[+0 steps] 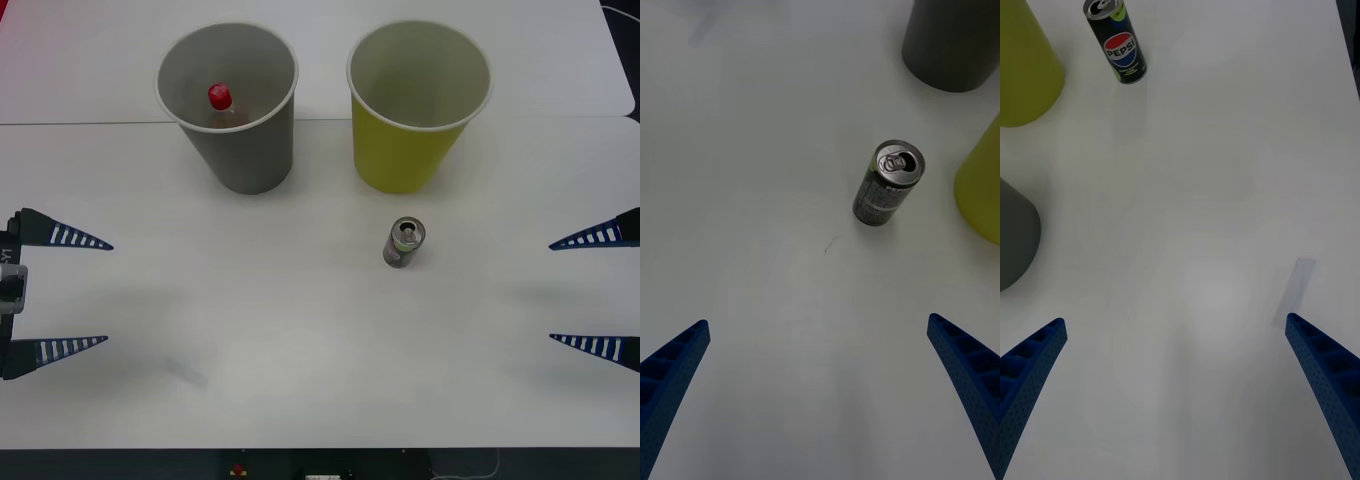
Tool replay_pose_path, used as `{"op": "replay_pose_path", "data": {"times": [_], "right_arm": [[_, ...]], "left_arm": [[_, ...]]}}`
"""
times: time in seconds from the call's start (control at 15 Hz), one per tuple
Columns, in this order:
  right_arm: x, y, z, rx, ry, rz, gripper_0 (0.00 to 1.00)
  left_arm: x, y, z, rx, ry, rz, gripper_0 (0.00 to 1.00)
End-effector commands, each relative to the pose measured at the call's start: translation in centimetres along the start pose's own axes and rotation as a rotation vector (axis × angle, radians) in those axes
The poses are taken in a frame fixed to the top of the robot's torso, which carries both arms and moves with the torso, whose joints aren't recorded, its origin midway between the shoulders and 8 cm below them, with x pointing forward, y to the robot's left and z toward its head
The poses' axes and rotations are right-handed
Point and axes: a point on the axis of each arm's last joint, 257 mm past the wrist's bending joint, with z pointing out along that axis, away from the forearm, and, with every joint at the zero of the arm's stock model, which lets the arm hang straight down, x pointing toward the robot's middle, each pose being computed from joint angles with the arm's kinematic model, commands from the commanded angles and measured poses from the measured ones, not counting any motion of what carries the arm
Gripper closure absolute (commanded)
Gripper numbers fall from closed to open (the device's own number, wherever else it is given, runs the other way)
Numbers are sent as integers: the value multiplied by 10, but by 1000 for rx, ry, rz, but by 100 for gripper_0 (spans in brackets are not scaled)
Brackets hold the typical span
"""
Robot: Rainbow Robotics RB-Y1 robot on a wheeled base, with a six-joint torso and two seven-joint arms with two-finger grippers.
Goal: Put the can into the green bin and the plastic bottle into the gray bin
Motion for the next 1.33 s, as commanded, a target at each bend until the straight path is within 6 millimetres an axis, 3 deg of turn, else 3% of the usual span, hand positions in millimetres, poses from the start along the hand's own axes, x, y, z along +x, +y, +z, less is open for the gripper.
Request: {"op": "replay_pose_path", "data": {"times": [0.07, 0.13, 0.47, 0.93, 1.33], "right_arm": [[0, 0, 0, 0, 0, 0, 0], [0, 9, 6, -12, -19, 25, 0], [-3, 6, 11, 6, -39, 38, 0], [-6, 4, 53, 87, -150, 191, 0], [-5, -3, 75, 137, -224, 276, 0]], "left_arm": [[0, 0, 0, 0, 0, 0, 0], [0, 0, 0, 0, 0, 0, 0], [0, 0, 0, 0, 0, 0, 0], [0, 0, 0, 0, 0, 0, 0], [0, 0, 0, 0, 0, 0, 0]]}}
